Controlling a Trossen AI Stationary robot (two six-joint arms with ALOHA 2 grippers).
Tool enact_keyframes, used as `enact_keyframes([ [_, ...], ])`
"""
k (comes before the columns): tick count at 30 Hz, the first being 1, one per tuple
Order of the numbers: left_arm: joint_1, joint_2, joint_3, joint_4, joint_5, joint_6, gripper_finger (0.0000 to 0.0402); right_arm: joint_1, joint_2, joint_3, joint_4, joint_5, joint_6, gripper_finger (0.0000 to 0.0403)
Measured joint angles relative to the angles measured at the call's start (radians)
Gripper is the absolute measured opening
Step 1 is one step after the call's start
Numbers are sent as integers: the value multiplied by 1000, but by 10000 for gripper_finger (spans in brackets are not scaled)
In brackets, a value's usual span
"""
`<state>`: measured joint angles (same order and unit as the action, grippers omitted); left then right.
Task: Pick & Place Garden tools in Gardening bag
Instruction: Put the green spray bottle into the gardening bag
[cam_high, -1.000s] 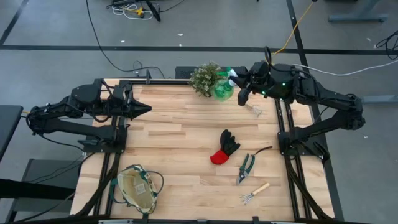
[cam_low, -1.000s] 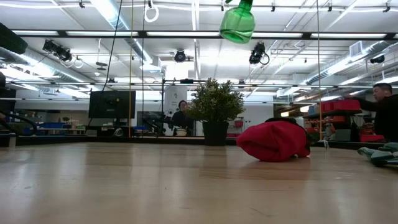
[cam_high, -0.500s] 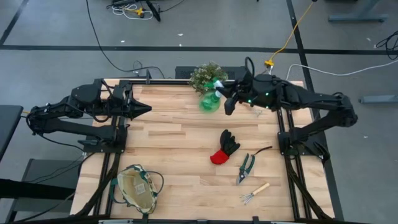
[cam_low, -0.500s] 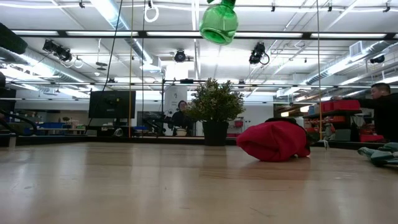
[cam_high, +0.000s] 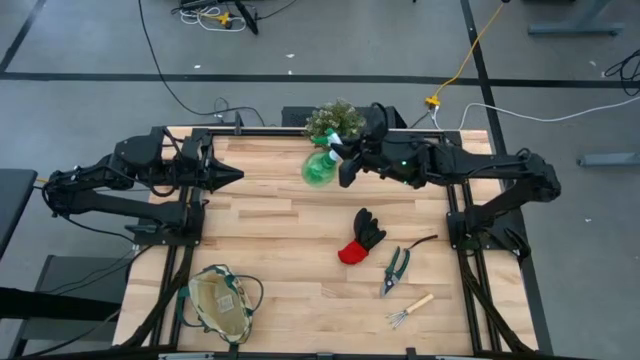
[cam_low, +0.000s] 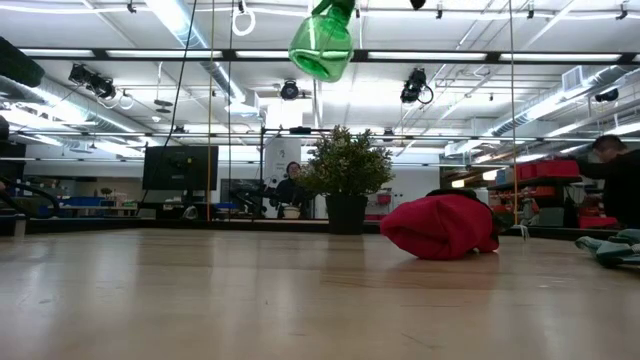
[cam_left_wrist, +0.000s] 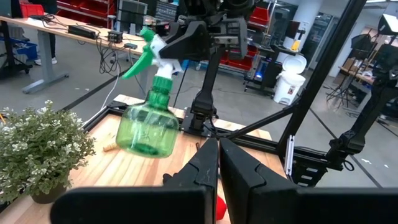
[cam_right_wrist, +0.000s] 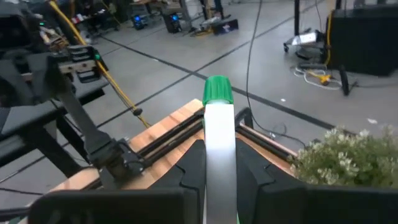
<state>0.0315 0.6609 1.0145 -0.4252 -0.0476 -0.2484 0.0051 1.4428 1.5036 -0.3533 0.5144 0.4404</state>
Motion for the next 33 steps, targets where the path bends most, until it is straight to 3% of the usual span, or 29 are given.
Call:
enact_keyframes([
  [9, 0, 0, 0, 1, 1, -3, 19, 0, 57, 0, 5, 2, 101, 49],
  [14, 0, 15, 0, 3, -49, 7, 19, -1, 67, 0, 14, 14, 128, 49],
  [28, -1, 211, 0, 15, -260, 53, 19, -2, 68, 0, 20, 55, 127, 49],
  [33, -3, 284, -1, 131, -274, 141, 42, -2, 68, 0, 20, 80, 127, 49],
])
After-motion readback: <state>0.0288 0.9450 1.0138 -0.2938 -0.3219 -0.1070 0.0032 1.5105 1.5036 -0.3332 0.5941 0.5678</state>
